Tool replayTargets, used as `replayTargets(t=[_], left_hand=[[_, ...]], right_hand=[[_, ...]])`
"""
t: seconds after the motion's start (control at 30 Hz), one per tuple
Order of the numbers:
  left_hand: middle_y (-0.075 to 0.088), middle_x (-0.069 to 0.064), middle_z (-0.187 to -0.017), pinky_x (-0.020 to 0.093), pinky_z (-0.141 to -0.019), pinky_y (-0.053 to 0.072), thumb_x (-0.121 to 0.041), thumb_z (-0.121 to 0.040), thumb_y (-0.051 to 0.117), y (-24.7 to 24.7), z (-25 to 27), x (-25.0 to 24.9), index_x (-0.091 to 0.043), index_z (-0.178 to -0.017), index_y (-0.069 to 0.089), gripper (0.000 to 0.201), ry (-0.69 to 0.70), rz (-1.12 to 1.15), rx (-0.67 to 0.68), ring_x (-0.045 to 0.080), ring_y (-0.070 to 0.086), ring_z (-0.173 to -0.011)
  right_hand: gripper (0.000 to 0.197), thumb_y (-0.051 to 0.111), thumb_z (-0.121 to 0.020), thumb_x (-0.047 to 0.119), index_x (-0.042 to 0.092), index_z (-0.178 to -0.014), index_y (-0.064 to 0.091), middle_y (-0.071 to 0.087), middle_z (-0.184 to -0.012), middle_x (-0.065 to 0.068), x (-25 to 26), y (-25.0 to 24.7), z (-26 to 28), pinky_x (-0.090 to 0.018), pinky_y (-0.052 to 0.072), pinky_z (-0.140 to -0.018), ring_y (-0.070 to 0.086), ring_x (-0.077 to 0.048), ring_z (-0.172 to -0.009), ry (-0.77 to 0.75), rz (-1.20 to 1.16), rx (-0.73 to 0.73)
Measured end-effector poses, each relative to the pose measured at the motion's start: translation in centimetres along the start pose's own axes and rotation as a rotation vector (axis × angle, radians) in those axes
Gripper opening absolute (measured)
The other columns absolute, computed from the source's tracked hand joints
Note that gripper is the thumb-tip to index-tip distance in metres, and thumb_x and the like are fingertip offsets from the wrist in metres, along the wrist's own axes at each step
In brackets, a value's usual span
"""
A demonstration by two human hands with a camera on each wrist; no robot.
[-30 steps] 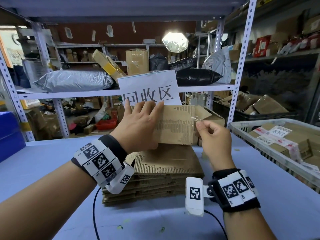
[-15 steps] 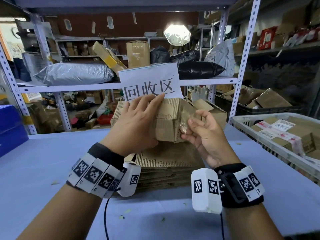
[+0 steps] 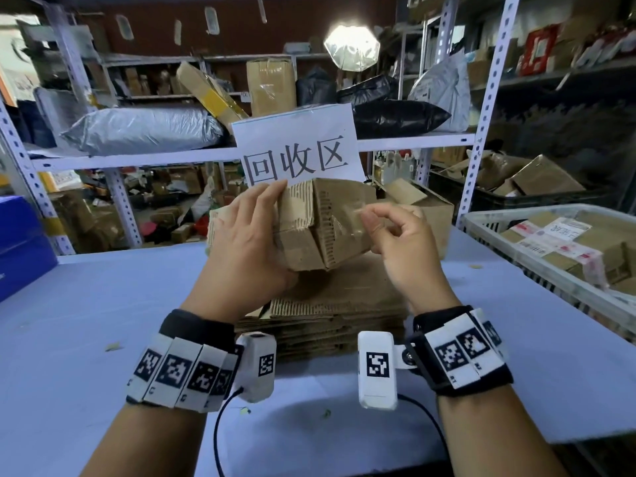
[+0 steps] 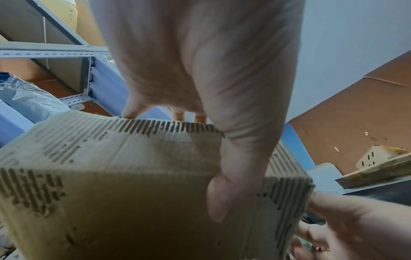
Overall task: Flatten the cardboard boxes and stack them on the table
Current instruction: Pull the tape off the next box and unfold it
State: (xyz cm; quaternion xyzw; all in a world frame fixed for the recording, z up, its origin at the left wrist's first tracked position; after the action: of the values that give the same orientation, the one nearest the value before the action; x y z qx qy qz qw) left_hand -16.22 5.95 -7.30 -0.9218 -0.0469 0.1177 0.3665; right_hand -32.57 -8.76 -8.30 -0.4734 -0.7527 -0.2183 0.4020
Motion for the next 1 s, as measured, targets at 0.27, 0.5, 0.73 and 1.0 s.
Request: replayTargets(t=[0.27,0.5,0.73,1.0], left_hand=[[0.030,0.002,-0.157,0.051,-0.114,0.024,-0.031,-0.058,0.091,0.2,0.1,-0.6,-0.023,-0.158,0.022,0.122,0.005,-0.021,-0.008,0.027,0.025,-0.146],[0.027,-0.001,-0.157,0.065,-0.117,0.023,-0.033,-0.059,0.091,0.4,0.1,-1.2,-0.026,-0.159,0.021,0.121,-0.036,0.007,0.037,0.024,0.021,-0.148],[0.027,0.000,-0.158,0.070,-0.114,0.024,-0.028,-0.062,0.088,0.5,-0.1,-1.6,-0.026,-0.159,0.020,0.119,-0.043,0.009,0.052,0.025,0.020,-0.148],[0.028,-0.001,-0.158,0.070,-0.115,0.022,-0.030,-0.062,0.089,0.3,-0.1,-1.7,-0.027,-0.159,0.021,0.118,-0.035,0.038,0.053,0.025,0.020,-0.149]], right_hand=[[0.013,0.061,-0.097,0.009,0.016,-0.103,0.051,0.075,-0.084,-0.001,-0.7,0.7,-0.1,-0.024,0.054,-0.056,0.070,-0.012,-0.069,0.224,-0.425,0.101],[0.022,0.052,-0.104,0.030,0.028,-0.086,0.066,0.072,-0.080,-0.001,-0.3,0.3,-0.1,-0.054,0.057,-0.074,0.068,-0.021,-0.070,-0.044,0.108,-0.020],[0.056,0.052,-0.076,0.081,0.030,-0.095,0.064,0.057,-0.098,0.017,-0.2,0.3,-0.4,-0.023,0.047,-0.074,0.055,0.001,-0.090,-0.072,0.436,0.069],[0.010,0.069,-0.094,0.025,0.025,-0.085,0.072,0.067,-0.066,0.010,-0.9,-0.2,-0.7,-0.022,0.046,-0.051,0.058,-0.003,-0.057,0.022,0.036,0.075]])
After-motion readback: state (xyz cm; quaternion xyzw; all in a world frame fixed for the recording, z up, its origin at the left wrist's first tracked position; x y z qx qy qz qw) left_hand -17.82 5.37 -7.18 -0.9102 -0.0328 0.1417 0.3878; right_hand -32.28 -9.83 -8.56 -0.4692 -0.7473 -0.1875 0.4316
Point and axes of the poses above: each hand's wrist, its own z-axis away from the middle knuckle, its own y-axis out of the palm, x = y × z, the point moved 3 cm from there along -z, towards the middle knuckle
